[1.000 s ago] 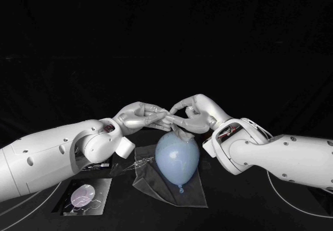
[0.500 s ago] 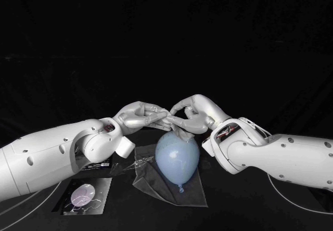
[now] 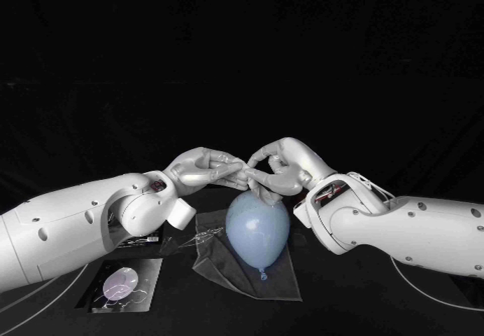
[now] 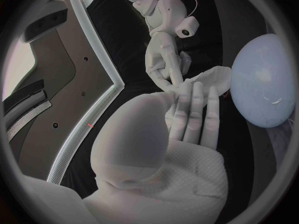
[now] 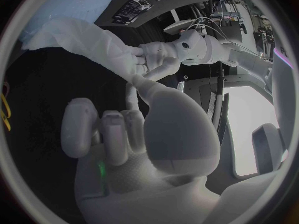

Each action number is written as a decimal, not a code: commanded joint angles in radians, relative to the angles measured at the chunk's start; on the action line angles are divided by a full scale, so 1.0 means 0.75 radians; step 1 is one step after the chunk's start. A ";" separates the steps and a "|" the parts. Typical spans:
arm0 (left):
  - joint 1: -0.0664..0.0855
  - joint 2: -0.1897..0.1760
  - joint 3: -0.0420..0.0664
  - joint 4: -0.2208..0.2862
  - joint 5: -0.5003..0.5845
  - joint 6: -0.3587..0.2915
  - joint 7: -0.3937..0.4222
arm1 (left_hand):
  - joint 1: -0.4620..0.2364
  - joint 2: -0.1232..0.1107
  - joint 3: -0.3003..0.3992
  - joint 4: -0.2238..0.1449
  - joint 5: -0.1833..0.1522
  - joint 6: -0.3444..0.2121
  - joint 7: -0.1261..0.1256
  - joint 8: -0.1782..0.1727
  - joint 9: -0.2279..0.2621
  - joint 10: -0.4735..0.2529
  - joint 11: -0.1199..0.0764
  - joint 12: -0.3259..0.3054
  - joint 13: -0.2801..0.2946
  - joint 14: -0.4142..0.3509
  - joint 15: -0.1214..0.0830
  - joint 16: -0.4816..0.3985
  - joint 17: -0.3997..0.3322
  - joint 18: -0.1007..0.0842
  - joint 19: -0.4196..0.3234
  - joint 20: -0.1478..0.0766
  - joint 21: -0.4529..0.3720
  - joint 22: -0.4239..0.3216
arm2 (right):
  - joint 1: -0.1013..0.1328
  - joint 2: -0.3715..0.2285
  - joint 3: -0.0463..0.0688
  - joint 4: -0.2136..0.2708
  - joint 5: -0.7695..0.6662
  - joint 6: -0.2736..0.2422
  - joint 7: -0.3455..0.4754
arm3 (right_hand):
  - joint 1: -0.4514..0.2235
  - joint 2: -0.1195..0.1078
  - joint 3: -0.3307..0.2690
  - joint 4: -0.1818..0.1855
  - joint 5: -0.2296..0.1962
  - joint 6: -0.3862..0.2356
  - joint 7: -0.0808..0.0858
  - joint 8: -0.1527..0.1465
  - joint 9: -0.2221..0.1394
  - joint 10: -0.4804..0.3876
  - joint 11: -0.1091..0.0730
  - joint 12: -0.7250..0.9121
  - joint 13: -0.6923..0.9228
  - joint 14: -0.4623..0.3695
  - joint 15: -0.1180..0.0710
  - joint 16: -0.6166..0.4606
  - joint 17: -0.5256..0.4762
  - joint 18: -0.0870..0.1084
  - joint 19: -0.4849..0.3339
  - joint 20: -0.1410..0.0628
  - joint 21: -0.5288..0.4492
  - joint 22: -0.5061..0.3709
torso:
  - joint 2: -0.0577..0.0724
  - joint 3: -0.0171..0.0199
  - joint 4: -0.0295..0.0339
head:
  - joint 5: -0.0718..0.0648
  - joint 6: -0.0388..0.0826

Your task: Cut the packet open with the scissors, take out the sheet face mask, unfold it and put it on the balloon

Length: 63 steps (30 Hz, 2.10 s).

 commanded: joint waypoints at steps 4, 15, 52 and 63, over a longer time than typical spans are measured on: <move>0.001 0.003 0.001 0.006 -0.020 0.010 0.005 | 0.014 0.000 0.009 -0.003 0.006 0.009 -0.002 0.007 0.000 0.005 0.000 0.003 -0.001 0.012 0.000 0.004 0.003 0.023 0.006 0.002 0.007 0.002 | 0.000 0.001 0.002 0.009 -0.004 -0.021 0.023 | -0.017 0.008 0.020 0.001 0.024 -0.014 -0.001 0.012 0.009 0.120 -0.008 0.003 0.316 0.139 -0.007 0.005 0.351 -0.011 0.001 -0.012 0.008 0.248 | 0.001 0.0000 -0.0001 | -0.002 0.000; 0.000 0.001 0.001 0.004 -0.025 0.003 0.007 | 0.013 -0.001 0.013 -0.005 0.006 0.010 -0.002 0.008 0.001 0.005 0.000 0.003 -0.001 0.012 0.000 0.004 0.004 0.023 0.007 0.001 0.008 0.003 | -0.001 -0.013 0.002 0.013 0.080 0.018 0.066 | -0.023 0.054 0.140 -0.010 0.028 -0.043 0.009 0.049 0.031 0.122 -0.002 0.008 0.319 0.139 -0.002 0.005 0.351 -0.011 -0.002 -0.010 0.007 0.247 | -0.001 -0.0004 -0.0004 | -0.001 -0.003; -0.001 -0.011 0.001 -0.001 -0.026 -0.005 0.004 | 0.006 -0.001 0.029 -0.013 0.006 0.016 -0.006 0.012 0.008 0.012 -0.002 0.003 -0.001 0.015 -0.002 0.006 0.011 0.024 0.011 0.000 0.013 0.005 | 0.001 -0.072 0.004 0.020 0.248 0.018 0.147 | -0.070 0.058 0.274 -0.035 0.017 -0.075 0.021 0.076 0.045 0.108 0.009 -0.035 0.299 0.139 0.007 0.005 0.351 -0.008 -0.011 -0.002 -0.007 0.243 | 0.000 -0.0004 -0.0001 | -0.001 0.003; -0.001 -0.013 0.001 -0.004 -0.026 -0.004 0.002 | 0.005 -0.002 0.031 -0.014 0.006 0.016 -0.006 0.013 0.009 0.012 -0.003 0.003 -0.001 0.015 -0.002 0.006 0.012 0.024 0.011 -0.001 0.014 0.006 | 0.003 -0.081 0.006 0.019 0.292 0.018 0.171 | -0.069 0.063 0.295 -0.050 0.003 -0.077 0.022 0.082 0.048 0.109 0.010 -0.031 0.301 0.139 0.008 0.005 0.351 -0.008 -0.010 -0.001 -0.004 0.244 | 0.000 0.0004 0.0003 | -0.002 0.003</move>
